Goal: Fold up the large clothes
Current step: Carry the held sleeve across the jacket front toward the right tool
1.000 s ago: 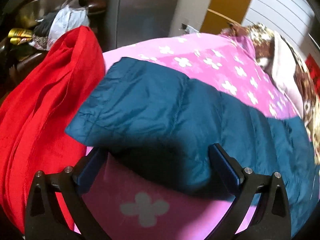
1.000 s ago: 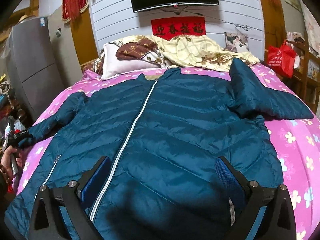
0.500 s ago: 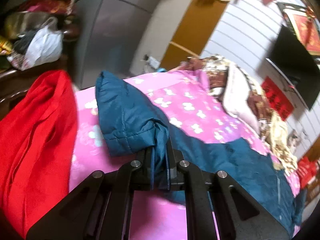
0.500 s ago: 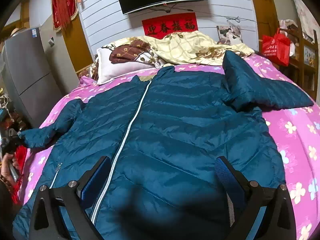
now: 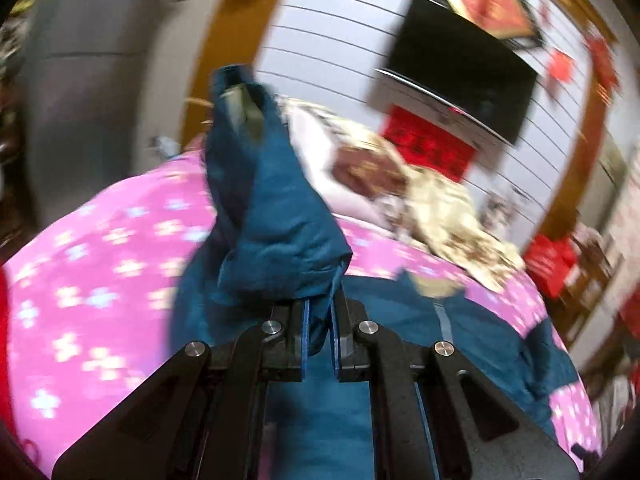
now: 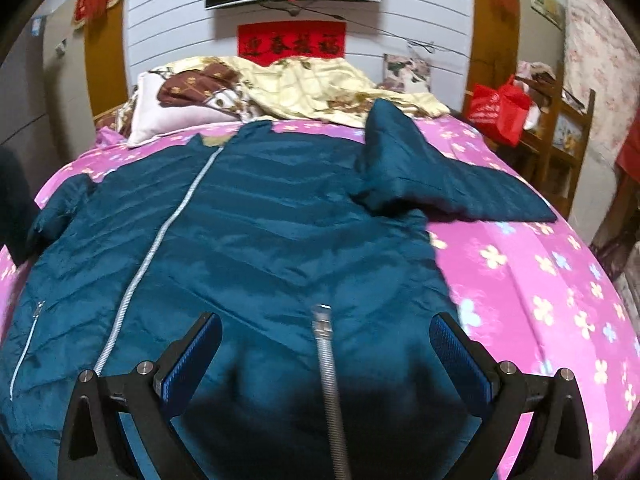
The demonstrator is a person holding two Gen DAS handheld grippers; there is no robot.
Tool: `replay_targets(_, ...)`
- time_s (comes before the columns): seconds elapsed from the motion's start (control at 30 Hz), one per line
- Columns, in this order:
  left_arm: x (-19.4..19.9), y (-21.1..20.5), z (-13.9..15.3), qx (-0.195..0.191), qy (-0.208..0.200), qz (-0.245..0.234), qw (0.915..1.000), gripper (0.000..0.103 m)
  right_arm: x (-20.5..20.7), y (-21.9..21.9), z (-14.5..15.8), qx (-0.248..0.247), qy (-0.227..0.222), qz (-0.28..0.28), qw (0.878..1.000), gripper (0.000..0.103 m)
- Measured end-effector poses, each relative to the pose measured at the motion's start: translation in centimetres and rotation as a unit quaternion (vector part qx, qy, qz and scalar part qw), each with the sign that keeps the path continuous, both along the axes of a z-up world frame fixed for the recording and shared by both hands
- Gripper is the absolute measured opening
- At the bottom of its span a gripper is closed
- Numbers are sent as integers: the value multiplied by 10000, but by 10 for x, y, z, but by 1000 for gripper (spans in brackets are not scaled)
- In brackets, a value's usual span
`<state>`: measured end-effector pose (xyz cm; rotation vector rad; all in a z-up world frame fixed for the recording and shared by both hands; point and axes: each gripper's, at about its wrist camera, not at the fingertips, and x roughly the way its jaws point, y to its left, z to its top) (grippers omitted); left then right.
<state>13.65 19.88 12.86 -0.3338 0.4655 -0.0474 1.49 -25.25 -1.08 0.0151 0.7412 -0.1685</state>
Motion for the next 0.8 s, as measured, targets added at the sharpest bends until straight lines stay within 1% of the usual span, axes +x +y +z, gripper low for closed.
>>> replay_targets(0.1,14,-52,9,19,-42,-446,9990,7,-1,-17,-2,93,89,-159,9998,103)
replay_targets(0.2,27,-101,15,-14,-54,-860,9963,7,-1,-30,-2,130,156,-278,9994,103)
replay_targets(0.33,47,-168,12,-9,49,-1384,9904,7,-4,-44,-6,154,271,-320,9990,103)
replay_targets(0.4,62,-195,3,-66,189,-1573,9873,7,-6,-49,-10,209,354,-298,9987,103)
replay_targets(0.6,91,-270,-48,-355,741,-2058,9751,6,-6,-55,-18,388,551,-175,9976,103)
replay_targets(0.7,95,-301,-73,-401,964,-2285,9679,6,-4,-48,-18,325,608,-65,9976,103)
replay_targets(0.8,94,-334,-92,-290,1115,-2579,9593,6,-2,-42,-19,245,630,31,9977,103)
